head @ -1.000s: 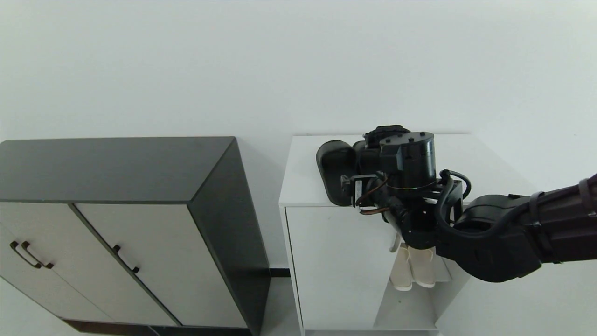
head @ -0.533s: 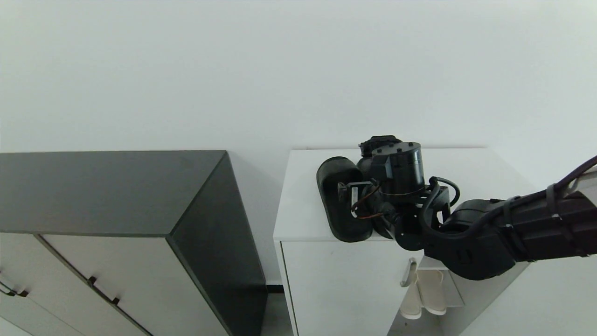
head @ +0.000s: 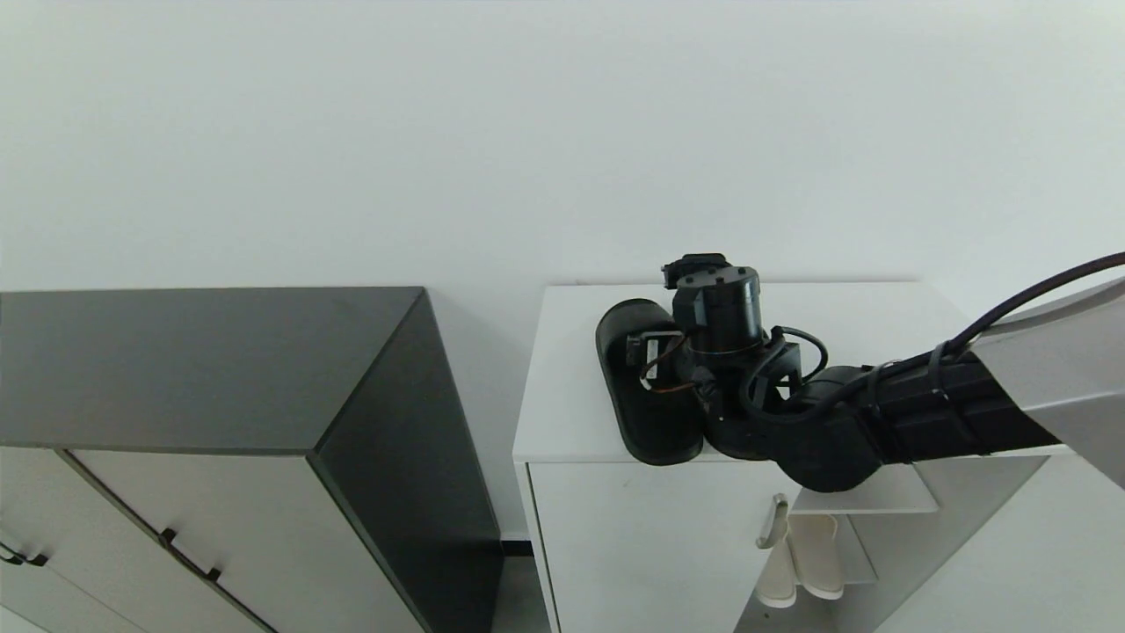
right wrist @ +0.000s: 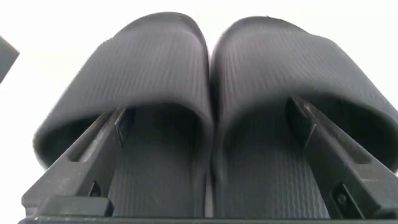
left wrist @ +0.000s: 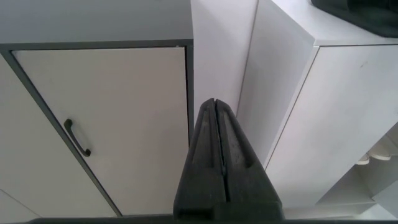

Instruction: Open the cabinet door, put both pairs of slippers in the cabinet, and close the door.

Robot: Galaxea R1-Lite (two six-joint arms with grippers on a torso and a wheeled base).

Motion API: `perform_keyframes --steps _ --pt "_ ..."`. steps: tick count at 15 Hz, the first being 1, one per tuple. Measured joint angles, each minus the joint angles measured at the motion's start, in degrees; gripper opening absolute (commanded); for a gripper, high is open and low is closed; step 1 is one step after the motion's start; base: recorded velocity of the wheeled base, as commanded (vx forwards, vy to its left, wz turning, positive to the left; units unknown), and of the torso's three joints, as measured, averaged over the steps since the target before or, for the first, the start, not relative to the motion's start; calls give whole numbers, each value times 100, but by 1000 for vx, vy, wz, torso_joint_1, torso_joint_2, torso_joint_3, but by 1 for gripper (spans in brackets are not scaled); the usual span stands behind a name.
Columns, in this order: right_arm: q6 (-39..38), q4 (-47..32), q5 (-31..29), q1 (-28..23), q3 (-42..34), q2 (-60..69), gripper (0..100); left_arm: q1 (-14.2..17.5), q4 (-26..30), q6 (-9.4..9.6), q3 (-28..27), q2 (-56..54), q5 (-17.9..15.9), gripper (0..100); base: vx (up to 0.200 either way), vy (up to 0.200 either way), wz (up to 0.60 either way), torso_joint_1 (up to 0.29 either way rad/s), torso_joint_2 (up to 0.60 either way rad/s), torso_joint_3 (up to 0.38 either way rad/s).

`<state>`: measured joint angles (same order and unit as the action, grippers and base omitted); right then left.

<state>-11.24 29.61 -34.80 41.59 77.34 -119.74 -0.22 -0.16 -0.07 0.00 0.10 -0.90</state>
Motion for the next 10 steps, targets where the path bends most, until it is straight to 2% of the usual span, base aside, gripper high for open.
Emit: perform_keyframes --steps 1,10 --pt "24 -5 0 -33 157 -105 0 -7 0 0 0 0 1 0 0 0 0 0 0 0" --pt "117 -22 -20 -149 383 -293 0 -2 0 -24 0 0 -2 0 0 0 0 0 0 0"
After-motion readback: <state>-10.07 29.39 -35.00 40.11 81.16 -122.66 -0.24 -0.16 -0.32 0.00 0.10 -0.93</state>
